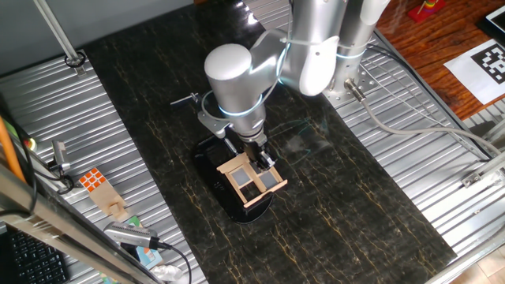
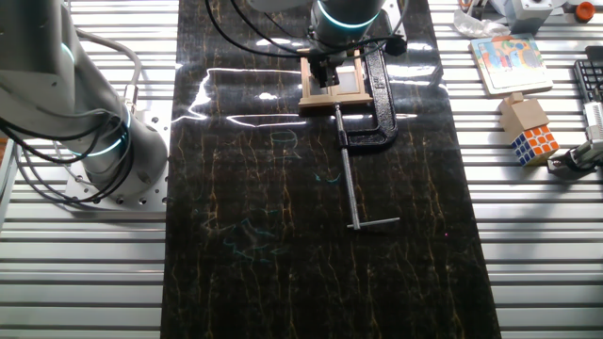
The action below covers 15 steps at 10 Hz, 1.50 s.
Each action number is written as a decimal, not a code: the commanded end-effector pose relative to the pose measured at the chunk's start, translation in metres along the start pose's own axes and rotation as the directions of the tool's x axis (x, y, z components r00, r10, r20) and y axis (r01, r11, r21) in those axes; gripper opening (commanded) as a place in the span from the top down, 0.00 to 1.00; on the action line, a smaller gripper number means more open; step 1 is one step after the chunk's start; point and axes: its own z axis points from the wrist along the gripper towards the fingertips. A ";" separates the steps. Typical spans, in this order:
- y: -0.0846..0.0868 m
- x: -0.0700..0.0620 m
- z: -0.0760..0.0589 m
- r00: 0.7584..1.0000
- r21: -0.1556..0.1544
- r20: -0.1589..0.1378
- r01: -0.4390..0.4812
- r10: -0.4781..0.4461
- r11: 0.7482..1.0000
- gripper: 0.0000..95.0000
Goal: Open a sliding window
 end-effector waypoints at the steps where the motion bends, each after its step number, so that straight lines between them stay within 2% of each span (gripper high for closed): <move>1: 0.000 -0.001 0.002 1.000 -0.012 0.002 -0.007 0.007 1.000 1.00; 7: 0.003 0.001 0.006 1.000 -0.028 0.008 -0.024 0.024 0.999 1.00; 10: 0.013 -0.002 0.006 0.999 -0.027 0.007 -0.046 0.046 0.999 1.00; 12: 0.021 -0.001 0.012 0.998 -0.024 0.015 -0.060 0.061 0.998 1.00; 15: 0.025 -0.001 0.008 0.998 -0.033 0.012 -0.065 0.065 0.997 1.00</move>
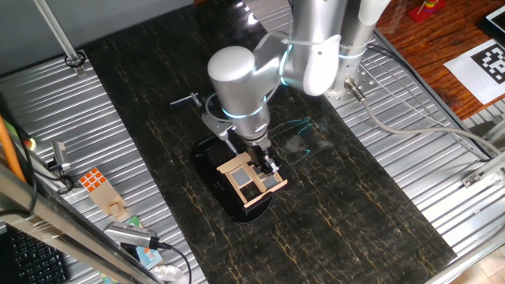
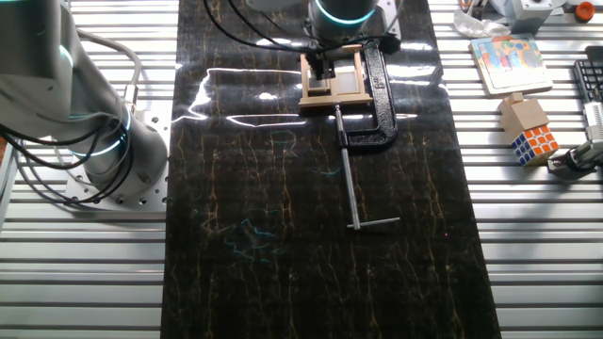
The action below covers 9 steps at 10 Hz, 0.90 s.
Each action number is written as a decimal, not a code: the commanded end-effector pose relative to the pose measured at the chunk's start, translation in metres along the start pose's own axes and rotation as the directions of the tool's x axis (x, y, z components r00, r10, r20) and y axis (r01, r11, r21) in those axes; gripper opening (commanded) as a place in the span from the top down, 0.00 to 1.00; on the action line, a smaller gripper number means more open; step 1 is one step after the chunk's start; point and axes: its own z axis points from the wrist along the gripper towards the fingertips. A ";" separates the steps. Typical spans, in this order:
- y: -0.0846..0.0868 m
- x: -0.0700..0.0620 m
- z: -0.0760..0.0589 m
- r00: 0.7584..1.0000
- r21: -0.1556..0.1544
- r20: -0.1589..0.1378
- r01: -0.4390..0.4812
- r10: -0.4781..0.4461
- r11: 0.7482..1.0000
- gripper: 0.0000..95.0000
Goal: Open a sliding window
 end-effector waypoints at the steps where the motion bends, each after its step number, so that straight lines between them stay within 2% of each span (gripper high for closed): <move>1: 0.004 -0.002 0.002 1.000 -0.008 -0.008 0.001 -0.001 1.000 1.00; 8: 0.015 -0.005 0.008 1.000 -0.016 -0.001 -0.012 0.012 1.000 1.00; 9: 0.017 -0.004 0.005 1.000 -0.014 -0.008 -0.008 0.008 1.000 1.00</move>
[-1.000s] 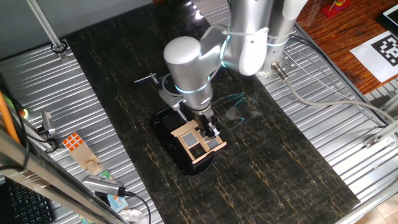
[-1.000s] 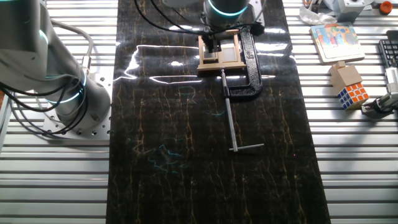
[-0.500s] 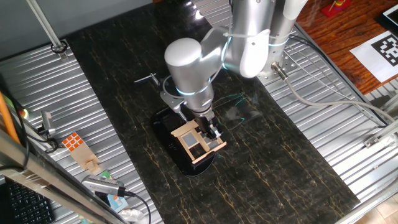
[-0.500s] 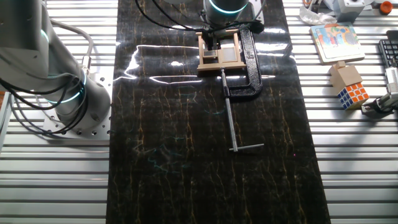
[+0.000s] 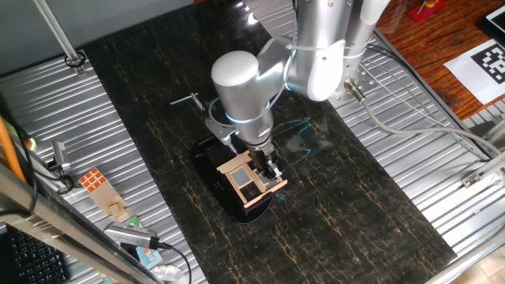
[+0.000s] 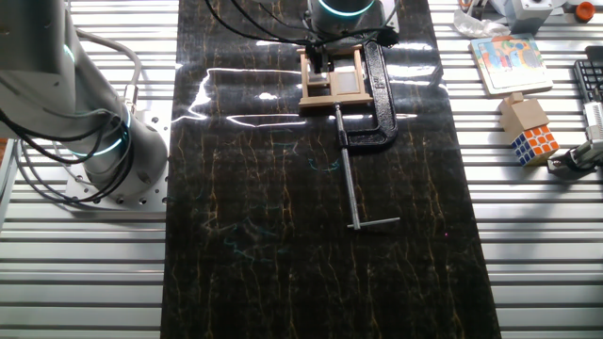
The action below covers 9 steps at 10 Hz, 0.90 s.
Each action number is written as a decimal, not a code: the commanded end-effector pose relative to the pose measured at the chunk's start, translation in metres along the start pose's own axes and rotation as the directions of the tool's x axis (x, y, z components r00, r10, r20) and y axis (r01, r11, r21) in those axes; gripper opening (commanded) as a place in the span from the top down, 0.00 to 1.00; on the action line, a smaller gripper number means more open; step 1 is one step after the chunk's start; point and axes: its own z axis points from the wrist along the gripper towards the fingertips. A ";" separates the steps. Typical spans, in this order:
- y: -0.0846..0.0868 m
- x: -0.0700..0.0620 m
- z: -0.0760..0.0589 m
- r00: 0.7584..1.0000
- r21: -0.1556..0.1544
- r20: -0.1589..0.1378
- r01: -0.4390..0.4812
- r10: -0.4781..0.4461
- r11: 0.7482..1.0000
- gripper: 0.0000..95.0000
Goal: Open a sliding window
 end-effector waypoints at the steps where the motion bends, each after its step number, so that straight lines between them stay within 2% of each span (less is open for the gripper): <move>1: 0.002 0.001 0.001 1.000 -0.003 -0.007 0.001 -0.001 1.000 1.00; 7: 0.011 -0.001 0.001 1.000 -0.021 -0.001 -0.006 0.005 1.000 1.00; 9: 0.014 -0.003 0.003 1.000 -0.012 0.003 -0.003 0.003 1.000 1.00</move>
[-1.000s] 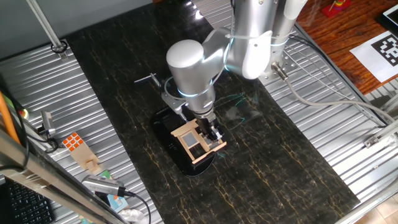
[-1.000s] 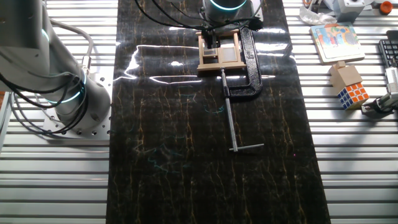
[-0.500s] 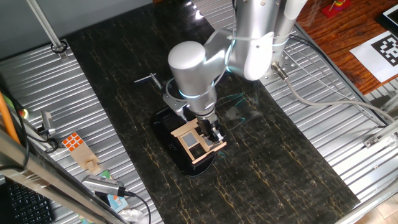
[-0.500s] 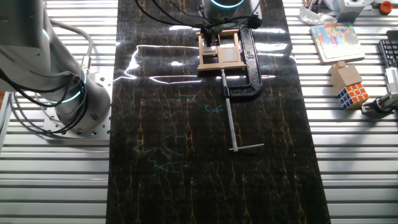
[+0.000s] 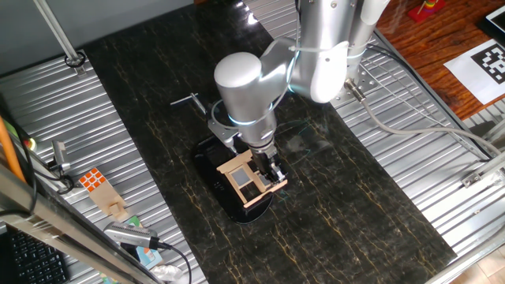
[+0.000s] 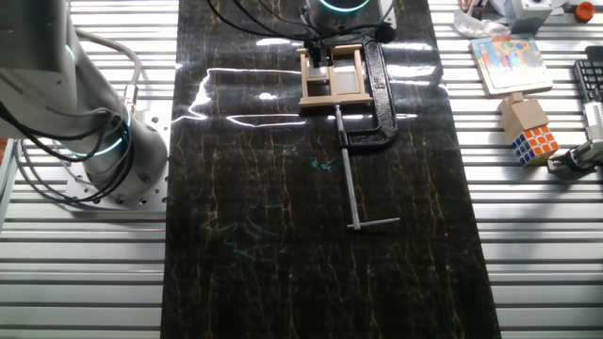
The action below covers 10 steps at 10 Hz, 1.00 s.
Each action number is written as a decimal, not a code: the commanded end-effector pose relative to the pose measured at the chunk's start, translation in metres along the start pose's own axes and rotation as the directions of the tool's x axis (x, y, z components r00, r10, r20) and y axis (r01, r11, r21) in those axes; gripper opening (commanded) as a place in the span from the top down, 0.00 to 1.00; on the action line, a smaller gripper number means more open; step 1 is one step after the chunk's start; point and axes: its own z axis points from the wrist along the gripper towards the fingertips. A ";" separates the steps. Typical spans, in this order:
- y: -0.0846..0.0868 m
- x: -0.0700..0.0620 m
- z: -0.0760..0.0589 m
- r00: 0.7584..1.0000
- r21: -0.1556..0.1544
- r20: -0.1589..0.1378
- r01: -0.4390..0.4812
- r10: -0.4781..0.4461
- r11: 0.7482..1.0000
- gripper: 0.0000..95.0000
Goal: Open a sliding window
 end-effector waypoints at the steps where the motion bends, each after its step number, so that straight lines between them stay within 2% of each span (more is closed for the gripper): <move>1: 0.001 0.000 -0.001 0.999 0.042 -0.005 0.034 -0.034 0.999 1.00; 3: 0.005 0.002 -0.013 0.999 0.061 -0.013 0.043 -0.042 0.997 1.00; 5: 0.007 0.003 -0.018 0.998 0.075 0.002 0.067 -0.067 0.995 1.00; 6: 0.008 0.004 -0.024 0.996 0.101 -0.008 0.089 -0.089 0.991 1.00; 7: 0.009 0.005 -0.029 0.992 0.158 -0.027 0.127 -0.125 0.979 1.00; 9: 0.014 0.007 -0.039 0.985 0.245 -0.067 0.173 -0.162 0.954 1.00; 10: 0.017 0.009 -0.042 0.982 0.266 -0.076 0.185 -0.171 0.946 1.00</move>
